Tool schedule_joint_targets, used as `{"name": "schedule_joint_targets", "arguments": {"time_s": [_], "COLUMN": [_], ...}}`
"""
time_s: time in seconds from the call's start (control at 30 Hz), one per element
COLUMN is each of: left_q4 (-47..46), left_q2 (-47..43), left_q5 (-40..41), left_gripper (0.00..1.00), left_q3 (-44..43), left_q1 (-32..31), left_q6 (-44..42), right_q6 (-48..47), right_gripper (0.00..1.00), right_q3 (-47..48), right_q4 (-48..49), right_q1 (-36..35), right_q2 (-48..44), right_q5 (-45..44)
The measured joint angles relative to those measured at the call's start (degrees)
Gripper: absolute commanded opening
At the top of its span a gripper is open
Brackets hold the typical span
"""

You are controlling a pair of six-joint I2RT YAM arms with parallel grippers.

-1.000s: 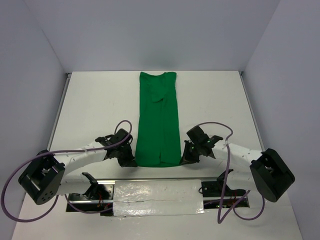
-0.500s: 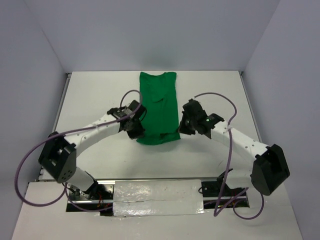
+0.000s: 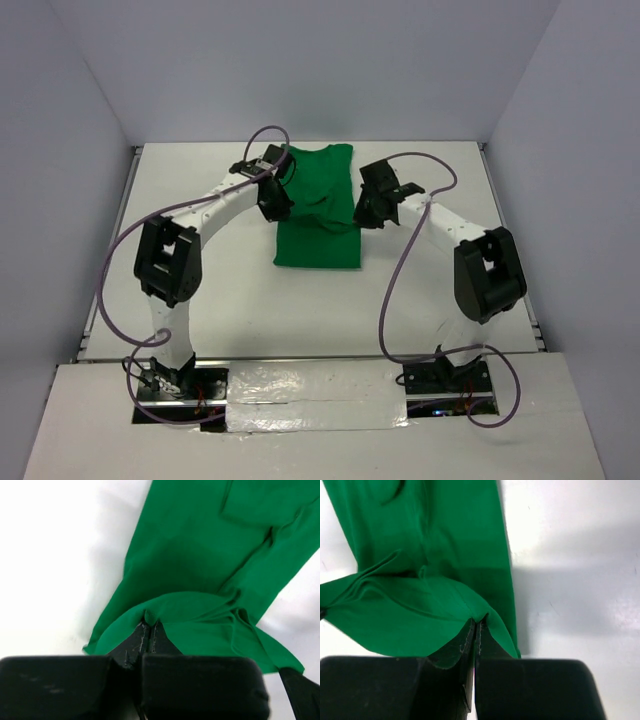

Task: Fold and stack the t-shirts
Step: Fold the folded rectangular tshirt in 1/3 of the way

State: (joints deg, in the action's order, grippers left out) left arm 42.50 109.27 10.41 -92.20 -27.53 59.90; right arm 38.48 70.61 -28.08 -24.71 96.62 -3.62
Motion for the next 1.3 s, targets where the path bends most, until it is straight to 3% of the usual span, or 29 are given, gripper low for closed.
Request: {"name": "schedule_joint_targets", "arguments": {"time_s": [0.5,0.57,0.6,0.63,0.73,0.77,0.8,0.87,1.1,1.2,1.3], "left_q4": [0.8,0.8,0.9,0.8,1.0,1.1,1.2,1.6,2.0,0.8,-2.6], "left_q2": [13.2,15.1,16.2,17.2,19.8,20.2,20.5,20.5,14.0,3.3,-10.2], "left_q5": [-1.7,-1.8,-1.9,-1.9,-1.7,-1.4,-1.0,0.2,5.8,7.1,5.5], "left_gripper": [0.00,0.00,0.02,0.07,0.45,0.77,0.88,0.99,0.96,0.86,0.76], "left_q3": [-12.2,-14.4,-15.6,-16.7,-19.1,-19.6,-19.8,-20.1,-18.4,-10.1,3.7], "left_q1": [5.4,5.7,5.7,5.7,5.7,5.7,5.7,5.7,5.7,5.7,5.6], "left_q6": [-6.2,-7.2,-7.5,-7.8,-9.6,-10.3,-10.9,-11.2,-13.0,-12.8,-10.9], "right_q6": [-1.5,-1.5,-1.6,-1.5,-2.1,-2.3,-2.6,-2.9,-3.3,-1.8,1.9], "right_gripper": [0.00,0.09,0.19,0.43,0.80,0.84,0.87,0.91,0.91,0.89,0.88], "right_q3": [16.2,17.9,18.8,19.5,20.4,20.5,20.5,20.5,15.7,6.6,-5.4], "right_q4": [-0.7,-0.8,-0.8,-0.7,-1.2,-1.4,-1.7,-1.9,-1.1,1.7,6.6], "right_q1": [3.2,3.8,4.1,4.4,5.1,5.2,5.4,5.6,5.6,5.5,5.0], "right_q2": [14.5,16.3,17.4,18.2,20.0,20.2,20.2,20.1,12.9,3.3,-6.7], "right_q5": [2.6,2.9,3.1,3.2,3.3,3.4,3.4,3.4,3.6,5.0,8.1]}}
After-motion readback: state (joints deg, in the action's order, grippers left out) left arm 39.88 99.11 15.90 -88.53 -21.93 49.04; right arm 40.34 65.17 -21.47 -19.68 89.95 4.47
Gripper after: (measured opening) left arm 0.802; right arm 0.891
